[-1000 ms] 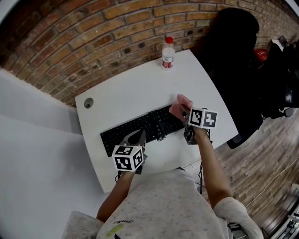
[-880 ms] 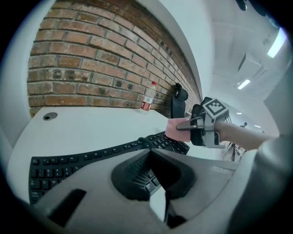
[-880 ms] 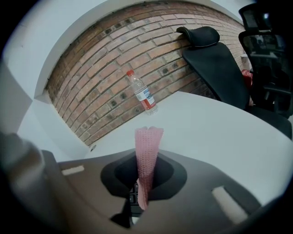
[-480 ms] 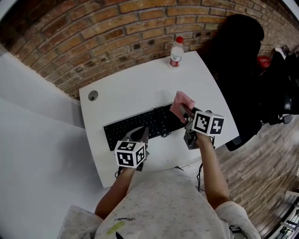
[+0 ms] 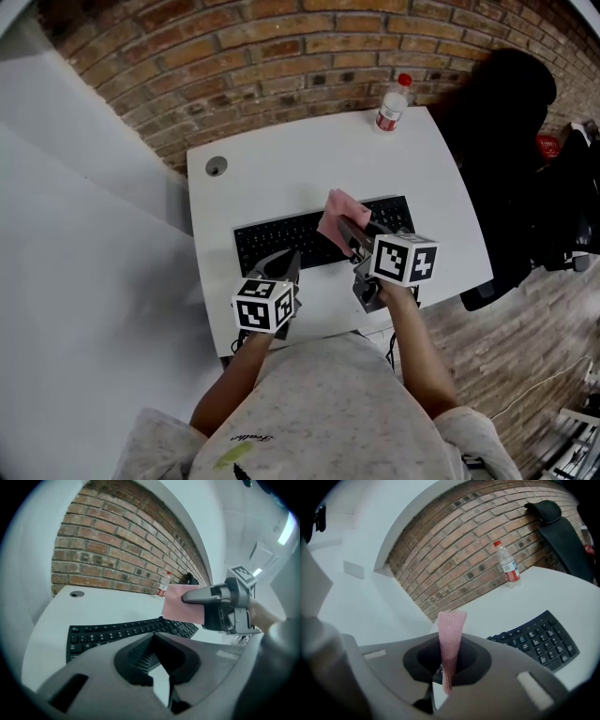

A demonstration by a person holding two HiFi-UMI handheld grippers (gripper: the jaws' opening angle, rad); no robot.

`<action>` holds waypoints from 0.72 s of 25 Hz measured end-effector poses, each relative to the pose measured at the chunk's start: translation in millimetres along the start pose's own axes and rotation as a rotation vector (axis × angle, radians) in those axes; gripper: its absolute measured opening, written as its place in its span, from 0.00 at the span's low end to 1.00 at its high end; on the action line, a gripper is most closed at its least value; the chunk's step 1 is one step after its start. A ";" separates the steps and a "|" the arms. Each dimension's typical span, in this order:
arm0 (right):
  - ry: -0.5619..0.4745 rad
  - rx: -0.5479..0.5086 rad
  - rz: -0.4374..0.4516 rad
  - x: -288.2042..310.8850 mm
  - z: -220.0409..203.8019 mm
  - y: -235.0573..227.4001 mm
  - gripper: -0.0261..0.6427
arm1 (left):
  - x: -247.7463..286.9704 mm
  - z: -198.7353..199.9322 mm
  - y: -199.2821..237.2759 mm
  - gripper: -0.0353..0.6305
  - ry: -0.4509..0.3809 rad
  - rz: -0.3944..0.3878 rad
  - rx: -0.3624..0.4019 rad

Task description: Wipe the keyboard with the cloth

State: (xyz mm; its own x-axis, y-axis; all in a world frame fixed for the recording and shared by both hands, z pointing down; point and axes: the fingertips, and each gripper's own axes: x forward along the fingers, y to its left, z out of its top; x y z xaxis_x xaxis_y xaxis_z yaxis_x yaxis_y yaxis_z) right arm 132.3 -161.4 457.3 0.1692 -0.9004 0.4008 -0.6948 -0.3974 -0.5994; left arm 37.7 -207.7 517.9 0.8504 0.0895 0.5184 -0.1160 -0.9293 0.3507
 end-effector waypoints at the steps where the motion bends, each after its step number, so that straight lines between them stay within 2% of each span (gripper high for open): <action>1: 0.012 -0.003 0.009 5.6 -6.3 7.7 0.08 | -5.8 -2.0 5.2 0.05 -0.003 0.007 -0.004; 11: 0.110 -0.015 0.104 59.0 -66.3 84.0 0.08 | -61.6 -22.8 58.2 0.05 -0.012 0.070 -0.040; 18: 0.174 0.006 0.141 90.4 -107.2 120.6 0.08 | -89.3 -39.0 88.1 0.05 -0.003 0.094 -0.066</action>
State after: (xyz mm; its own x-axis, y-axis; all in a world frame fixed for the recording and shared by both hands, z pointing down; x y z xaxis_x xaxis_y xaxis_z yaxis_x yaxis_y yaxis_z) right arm -11.1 -271.8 495.5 -0.0529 -0.9032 0.4259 -0.6989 -0.2712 -0.6618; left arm -68.4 -283.7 533.0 0.8355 0.0017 0.5495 -0.2293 -0.9077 0.3515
